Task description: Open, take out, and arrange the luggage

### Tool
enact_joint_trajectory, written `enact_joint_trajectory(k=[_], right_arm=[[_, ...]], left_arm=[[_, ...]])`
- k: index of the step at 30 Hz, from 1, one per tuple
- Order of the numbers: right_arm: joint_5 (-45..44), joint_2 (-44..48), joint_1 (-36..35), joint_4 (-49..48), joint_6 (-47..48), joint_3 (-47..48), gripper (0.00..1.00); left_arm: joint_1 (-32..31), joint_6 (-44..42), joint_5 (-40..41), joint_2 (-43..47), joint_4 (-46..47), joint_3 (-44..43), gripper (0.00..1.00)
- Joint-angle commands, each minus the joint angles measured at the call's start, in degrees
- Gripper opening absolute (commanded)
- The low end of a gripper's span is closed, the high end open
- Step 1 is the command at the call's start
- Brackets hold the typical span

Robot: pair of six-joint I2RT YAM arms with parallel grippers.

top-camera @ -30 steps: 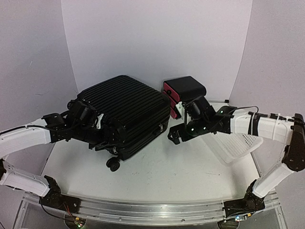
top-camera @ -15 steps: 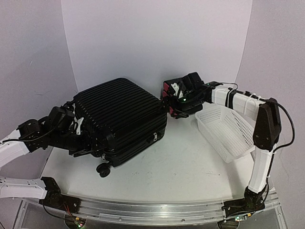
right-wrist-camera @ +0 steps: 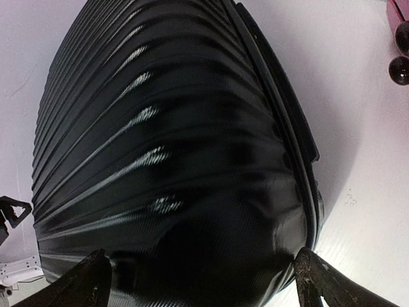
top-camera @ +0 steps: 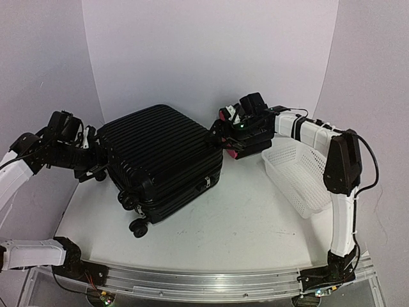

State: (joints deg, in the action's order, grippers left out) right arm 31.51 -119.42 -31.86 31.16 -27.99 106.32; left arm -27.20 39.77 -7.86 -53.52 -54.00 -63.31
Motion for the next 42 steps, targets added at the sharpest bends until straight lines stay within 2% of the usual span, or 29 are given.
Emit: enact_joint_trajectory(k=[1,7,11,15,17,20,26,31,34,38,42], right_arm=[[2.2,-4.9,0.4,-2.7,-1.6,6.3,0.98],[3.5,-10.6,0.4,-2.7,-2.9,14.0,0.98],[7.2,-10.5,0.2,-3.4,-5.2,13.7,0.96],[9.4,-5.1,0.0,-8.9,-6.8,4.7,0.85],[11.0,-2.5,-0.2,-12.6,-8.3,-0.3,0.79],[12.1,1.4,-1.1,-17.3,-9.5,-6.8,0.76],[11.3,7.0,-7.1,-23.6,-11.2,-16.6,0.74],[6.2,10.6,-15.5,-28.8,-14.0,-23.5,0.74],[-0.5,13.5,-20.0,-29.7,-14.7,-27.3,0.75],[-8.5,18.1,-22.2,-29.0,-14.5,-33.6,0.79],[-19.7,23.1,-22.5,-17.6,-5.6,-35.6,0.89]], left_arm=[[4.5,-3.5,-3.1,-4.0,4.5,-3.3,0.99],[7.5,-3.1,-5.8,-10.8,12.1,-3.6,0.99],[7.6,-5.0,-7.6,-14.1,14.5,-5.9,0.99],[7.6,-7.3,-8.7,-17.4,14.3,-7.9,0.98],[7.5,-7.6,-9.8,-19.7,14.3,-8.5,0.93],[7.5,-8.9,-11.2,-23.3,14.3,-9.8,0.88],[7.5,-12.3,-12.4,-29.7,14.3,-14.7,0.87],[7.5,-14.8,-13.0,-33.9,14.0,-19.3,0.86],[7.5,-17.4,-12.1,-35.4,13.1,-21.1,0.87],[7.5,-20.5,-9.4,-34.8,12.6,-19.5,0.89],[7.5,-22.1,-6.8,-32.7,11.2,-18.0,0.91]])
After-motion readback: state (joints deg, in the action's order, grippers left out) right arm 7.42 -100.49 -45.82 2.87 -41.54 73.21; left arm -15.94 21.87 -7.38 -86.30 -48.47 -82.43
